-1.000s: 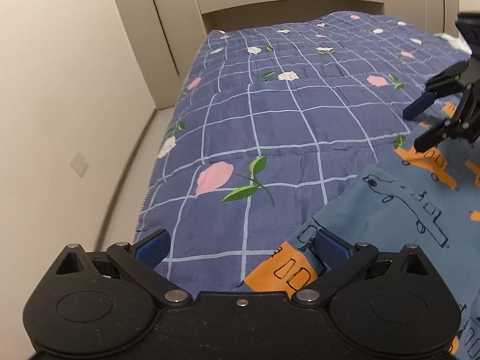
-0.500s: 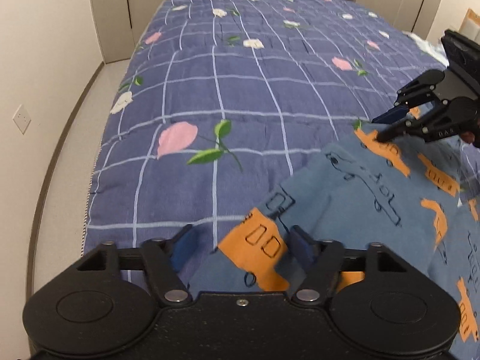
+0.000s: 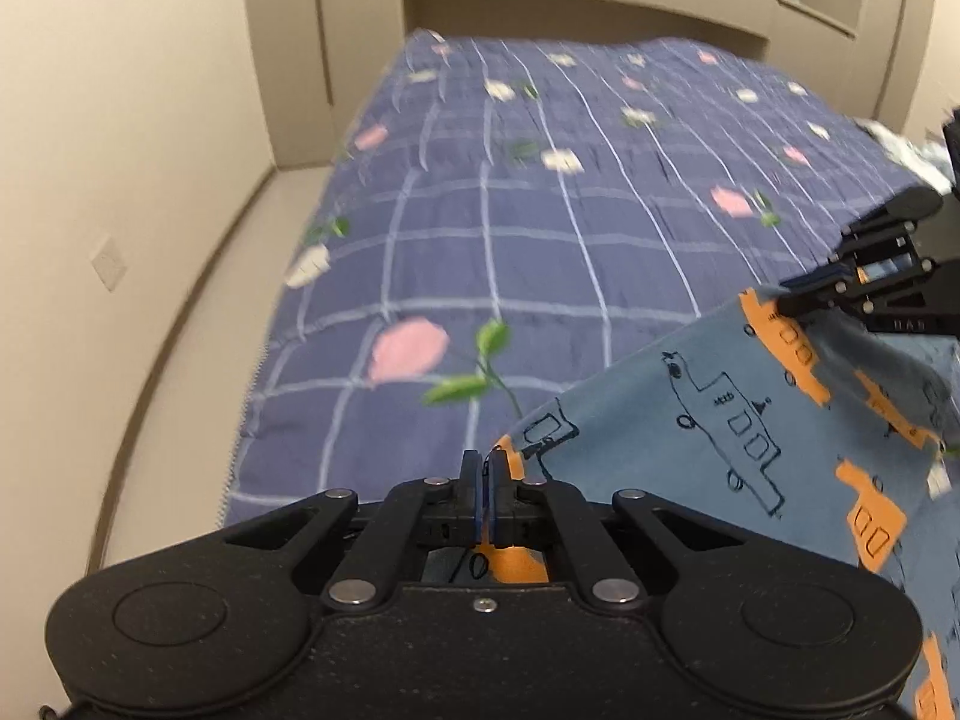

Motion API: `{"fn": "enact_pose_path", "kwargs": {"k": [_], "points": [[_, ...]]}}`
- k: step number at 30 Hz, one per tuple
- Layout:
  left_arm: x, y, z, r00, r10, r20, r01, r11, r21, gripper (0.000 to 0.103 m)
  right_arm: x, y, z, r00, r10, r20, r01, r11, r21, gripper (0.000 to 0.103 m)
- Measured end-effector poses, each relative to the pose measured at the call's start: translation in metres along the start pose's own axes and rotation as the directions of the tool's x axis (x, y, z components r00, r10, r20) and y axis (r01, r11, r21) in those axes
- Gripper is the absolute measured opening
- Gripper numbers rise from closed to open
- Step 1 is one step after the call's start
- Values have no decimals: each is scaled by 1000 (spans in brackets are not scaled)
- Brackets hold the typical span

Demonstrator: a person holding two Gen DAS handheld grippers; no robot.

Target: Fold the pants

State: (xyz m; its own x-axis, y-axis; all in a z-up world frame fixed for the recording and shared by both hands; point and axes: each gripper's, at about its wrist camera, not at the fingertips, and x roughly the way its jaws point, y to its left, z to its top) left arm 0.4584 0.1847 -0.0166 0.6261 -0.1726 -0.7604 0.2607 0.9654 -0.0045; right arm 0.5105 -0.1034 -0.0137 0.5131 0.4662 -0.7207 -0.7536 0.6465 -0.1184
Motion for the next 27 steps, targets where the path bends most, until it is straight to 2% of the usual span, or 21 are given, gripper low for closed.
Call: {"fn": "enact_pose_path", "kwargs": {"k": [2, 5, 6, 7, 8, 9, 10, 11, 12, 14, 16, 17, 18, 19, 20, 23, 27], "points": [[5, 2, 0, 1000, 18, 1, -18, 1000, -13, 0, 5, -1, 1, 1000, -16, 3, 16, 1000, 7, 5], [16, 3, -4, 1000, 7, -20, -8, 1000, -22, 1, 20, 1, -1, 999, -23, -30, 23, 1000, 6, 5], [18, 5, -5, 1000, -5, -20, 4, 1000, -28, 6, 22, 1, -2, 999, -22, -30, 22, 1000, 9, 6], [18, 7, -5, 1000, -20, -20, 19, 999, -36, 12, 22, -2, -4, 1000, -14, -22, 14, 1000, 22, 9], [18, 10, -6, 999, -27, -19, 26, 999, -44, 27, 20, -4, -5, 1000, -2, -14, 3, 999, 40, 11], [17, 14, -6, 999, -34, -19, 33, 998, -49, 45, 18, -8, -5, 1000, 20, -2, -20, 998, 64, 18], [16, 16, -7, 999, -34, -17, 33, 998, -51, 52, 17, -12, -5, 999, 32, 9, -32, 996, 81, 32], [14, 18, -9, 1000, -24, -12, 24, 999, -49, 62, 16, -13, -6, 999, 38, 17, -40, 995, 88, 38], [14, 20, -9, 1000, -15, -18, 14, 999, -45, 64, 16, -15, -6, 999, 46, 20, -48, 995, 90, 45], [18, 24, -10, 999, -6, -46, 4, 999, -54, 62, 21, -16, -5, 999, 44, 8, -44, 994, 97, 46], [22, 29, -11, 997, -22, -68, 16, 996, -89, 48, 27, -16, -6, 999, 42, -4, -41, 993, 109, 42], [23, 31, -11, 997, -42, -70, 35, 994, -106, 31, 28, -15, -7, 999, 37, -1, -37, 993, 115, 37], [23, 31, -10, 996, -60, -67, 52, 991, -121, 19, 27, -14, -6, 999, 42, 6, -43, 991, 125, 17], [21, 29, -9, 996, -60, -63, 52, 991, -123, 15, 24, -13, -6, 999, 49, 11, -50, 990, 134, 7], [19, 25, -9, 997, -51, -61, 44, 993, -112, 6, 21, -10, -6, 999, 34, 15, -36, 991, 129, 7], [6, 12, -9, 1000, -12, -23, 10, 997, -74, 2, -1, 4, -7, 998, -11, 56, 6, 995, 96, 4], [-36, 0, -18, 996, 13, 94, -7, 998, -60, 2, -51, 28, -17, 986, -73, 153, 61, 995, 83, 3]]}}
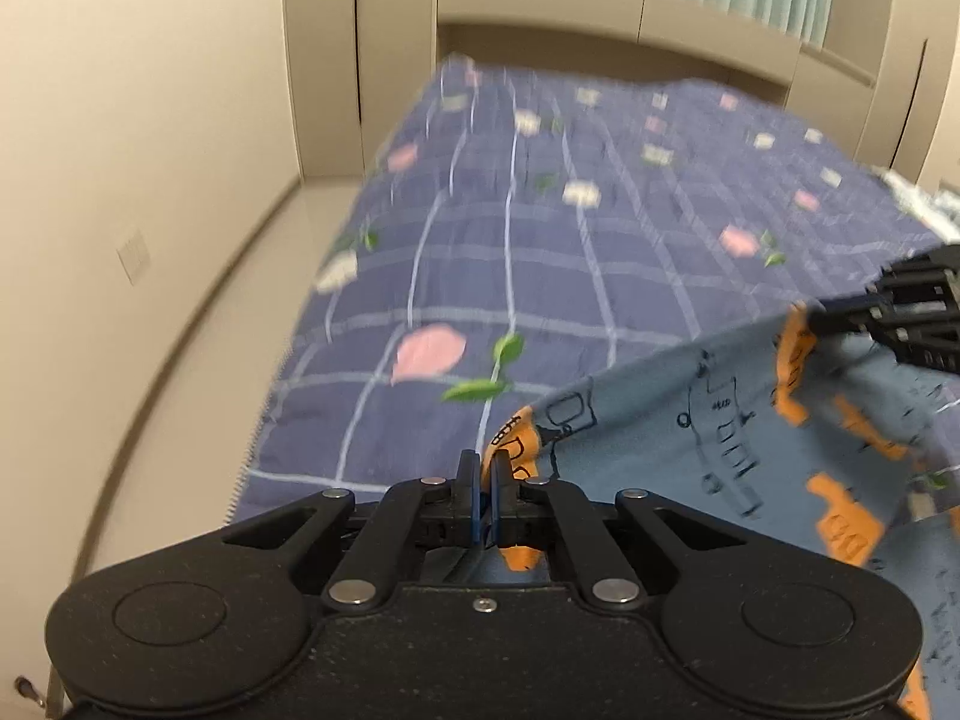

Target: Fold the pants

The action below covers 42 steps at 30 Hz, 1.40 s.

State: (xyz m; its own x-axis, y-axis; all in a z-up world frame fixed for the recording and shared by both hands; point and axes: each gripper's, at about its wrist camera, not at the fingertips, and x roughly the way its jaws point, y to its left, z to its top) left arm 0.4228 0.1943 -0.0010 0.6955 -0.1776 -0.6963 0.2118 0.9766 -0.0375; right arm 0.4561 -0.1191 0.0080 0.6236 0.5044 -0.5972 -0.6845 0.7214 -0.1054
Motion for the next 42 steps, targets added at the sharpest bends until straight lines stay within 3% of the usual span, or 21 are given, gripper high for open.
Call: {"fn": "enact_pose_path", "kwargs": {"k": [3, 9, 14, 22, 31, 37, 40, 42], "points": [[-41, -11, -10, 996, -14, 86, 13, 1000, 19, 2, -47, 25, -10, 998, -24, 60, 25, 999, -21, 3], [-125, -46, -53, 976, -66, 206, 34, 987, 155, 2, -129, 94, -50, 989, -81, 120, 94, 989, -110, 3], [-160, -70, -106, 975, -98, 198, 48, 969, 241, 2, -168, 149, -92, 989, -103, 105, 118, 983, -139, 2], [-146, -89, -182, 991, -93, 92, 59, 946, 319, 2, -167, 195, -148, 987, -153, 54, 160, 972, -169, 2], [-154, -88, -198, 993, -95, 67, 66, 933, 355, 0, -185, 219, -159, 990, -137, 26, 139, 959, -247, 2], [-145, -87, -207, 996, -83, 16, 72, 934, 351, 0, -168, 230, -171, 991, -131, -33, 116, 950, -291, 2], [-141, -84, -207, 996, -93, -7, 91, 952, 294, 7, -160, 230, -178, 990, -126, -65, 105, 959, -263, 11], [-144, -83, -204, 993, -115, -10, 114, 965, 236, 29, -162, 228, -181, 992, -112, -60, 95, 965, -244, 20]]}}
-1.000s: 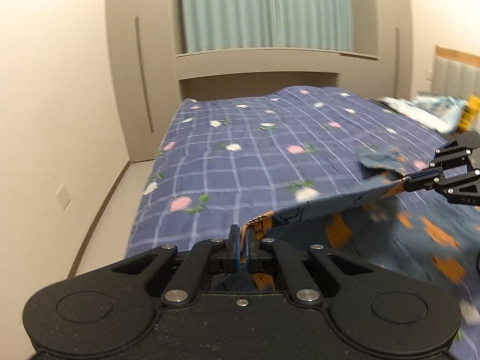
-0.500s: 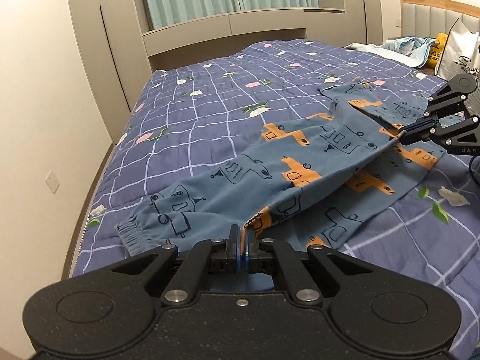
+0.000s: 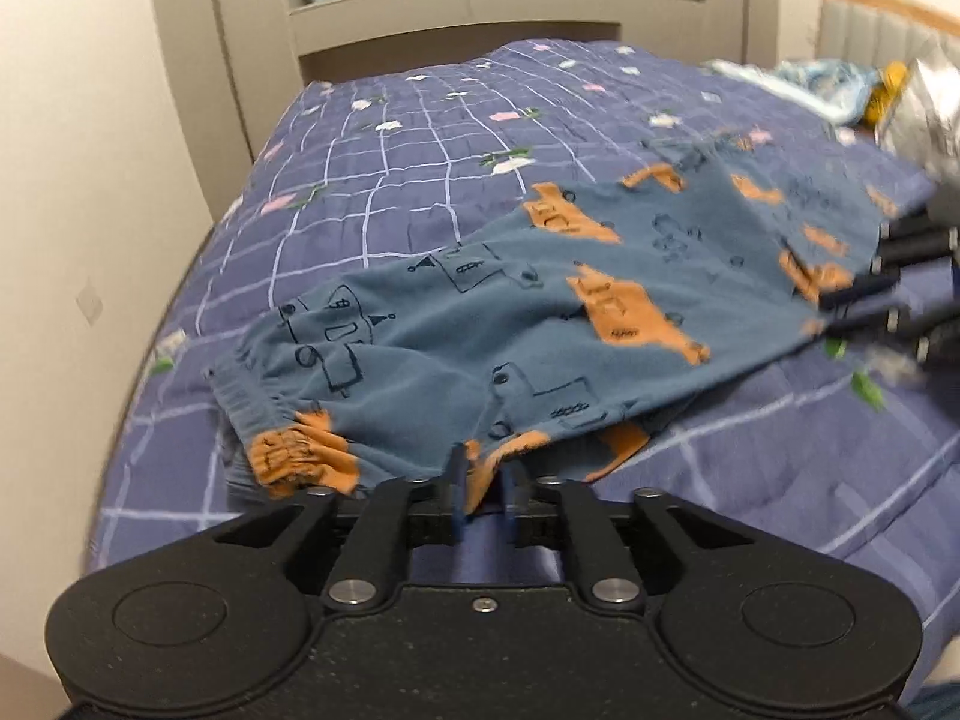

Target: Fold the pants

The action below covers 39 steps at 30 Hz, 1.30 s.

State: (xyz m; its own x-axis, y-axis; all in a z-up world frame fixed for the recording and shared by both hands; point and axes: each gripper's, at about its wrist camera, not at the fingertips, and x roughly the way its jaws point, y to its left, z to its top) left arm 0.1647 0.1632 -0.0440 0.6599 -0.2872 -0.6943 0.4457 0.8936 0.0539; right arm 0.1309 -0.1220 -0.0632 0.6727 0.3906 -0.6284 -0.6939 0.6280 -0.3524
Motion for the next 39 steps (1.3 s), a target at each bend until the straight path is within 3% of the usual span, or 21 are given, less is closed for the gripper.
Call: {"fn": "enact_pose_path", "kwargs": {"k": [1, 2, 3, 7, 9, 10, 15, 20, 23, 26, 28, 34, 39], "points": [[-2, -1, 1, 1000, -11, 8, 11, 999, -31, 36, -2, -1, -1, 1000, -4, 6, 4, 1000, 14, 31], [-4, -3, 3, 1000, -19, 21, 20, 998, -54, 53, -6, -2, -3, 1000, -12, 16, 12, 1000, 28, 38], [-6, -6, 5, 999, -22, 38, 24, 997, -76, 69, -11, -4, -5, 999, -24, 27, 22, 998, 52, 52], [-3, -31, 19, 996, -47, 75, 57, 989, -134, 91, -32, -22, -18, 997, -63, 49, 53, 981, 185, 87], [2, -49, 29, 993, -71, 96, 86, 983, -161, 102, -44, -32, -27, 994, -97, 44, 83, 966, 246, 100], [4, -58, 34, 990, -84, 113, 103, 980, -169, 102, -51, -38, -33, 992, -120, 43, 103, 954, 280, 103], [29, -107, 63, 970, -167, 175, 200, 961, -190, 102, -83, -76, -67, 982, -187, 16, 161, 885, 437, 103], [66, -155, 90, 946, -241, 215, 287, 933, -219, 102, -103, -123, -101, 983, -185, -12, 156, 790, 593, 103], [86, -175, 103, 921, -316, 229, 364, 907, -212, 102, -107, -145, -111, 979, -203, -24, 174, 764, 621, 103], [109, -185, 111, 888, -399, 228, 447, 864, -231, 102, -109, -165, -114, 980, -198, -12, 162, 761, 628, 103], [123, -185, 113, 876, -431, 216, 478, 836, -270, 102, -104, -180, -114, 988, -155, -7, 124, 768, 628, 103], [146, -171, 107, 864, -454, 218, 504, 762, -408, 102, -76, -226, -93, 1000, -4, 8, -1, 802, 597, 103], [156, -154, 96, 870, -437, 228, 488, 696, -526, 81, -31, -257, -44, 999, 25, -38, -1, 850, 527, 103]]}}
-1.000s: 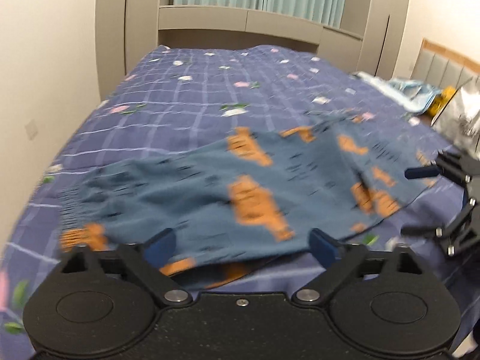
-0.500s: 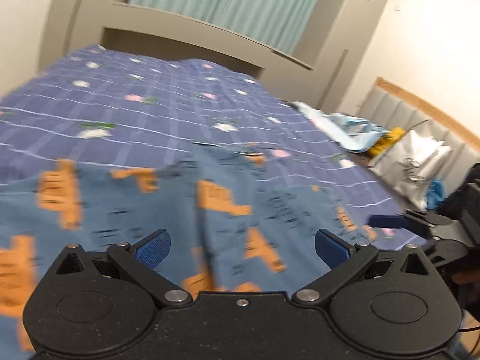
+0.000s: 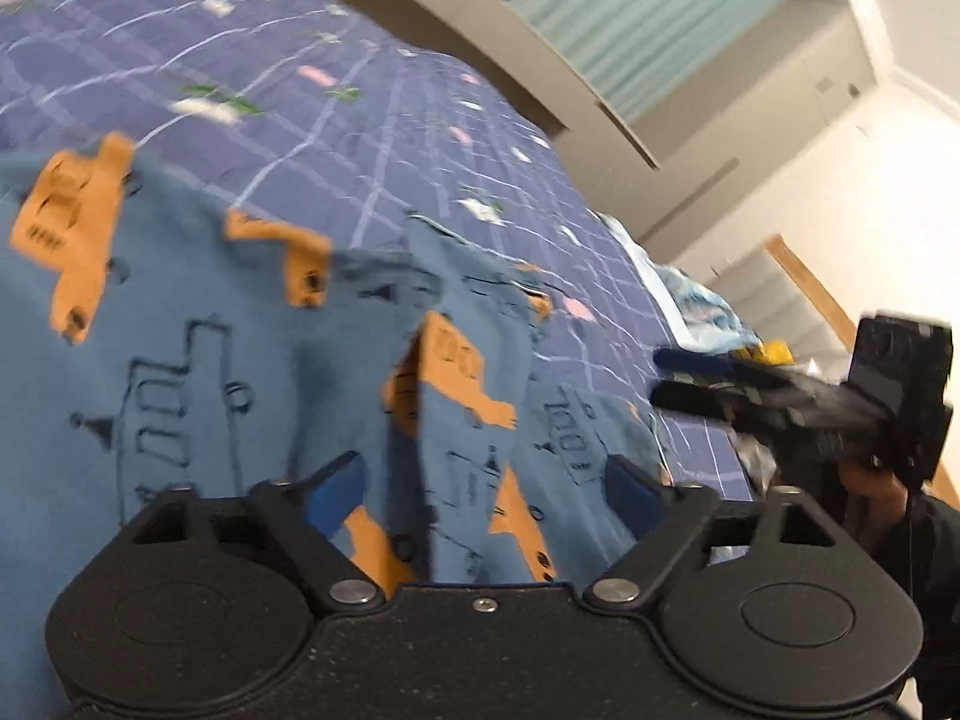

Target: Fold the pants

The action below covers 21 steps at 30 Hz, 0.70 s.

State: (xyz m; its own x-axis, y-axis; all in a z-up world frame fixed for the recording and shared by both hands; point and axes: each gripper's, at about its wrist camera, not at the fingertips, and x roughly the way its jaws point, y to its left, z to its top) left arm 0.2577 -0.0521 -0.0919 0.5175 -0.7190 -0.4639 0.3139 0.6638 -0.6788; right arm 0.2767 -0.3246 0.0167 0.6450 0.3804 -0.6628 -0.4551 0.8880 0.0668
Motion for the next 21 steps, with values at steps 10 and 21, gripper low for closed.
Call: {"fn": "enact_pose_path", "kwargs": {"k": [10, 21], "points": [[10, 3, 7, 998, 48, -28, -50, 995, -90, 44, 101, 35, 83, 986, -131, -105, 129, 991, -20, 84], [18, 5, 11, 994, 90, -65, -96, 990, -106, 5, 161, 28, 89, 951, -147, -270, 171, 983, 70, 26]]}}
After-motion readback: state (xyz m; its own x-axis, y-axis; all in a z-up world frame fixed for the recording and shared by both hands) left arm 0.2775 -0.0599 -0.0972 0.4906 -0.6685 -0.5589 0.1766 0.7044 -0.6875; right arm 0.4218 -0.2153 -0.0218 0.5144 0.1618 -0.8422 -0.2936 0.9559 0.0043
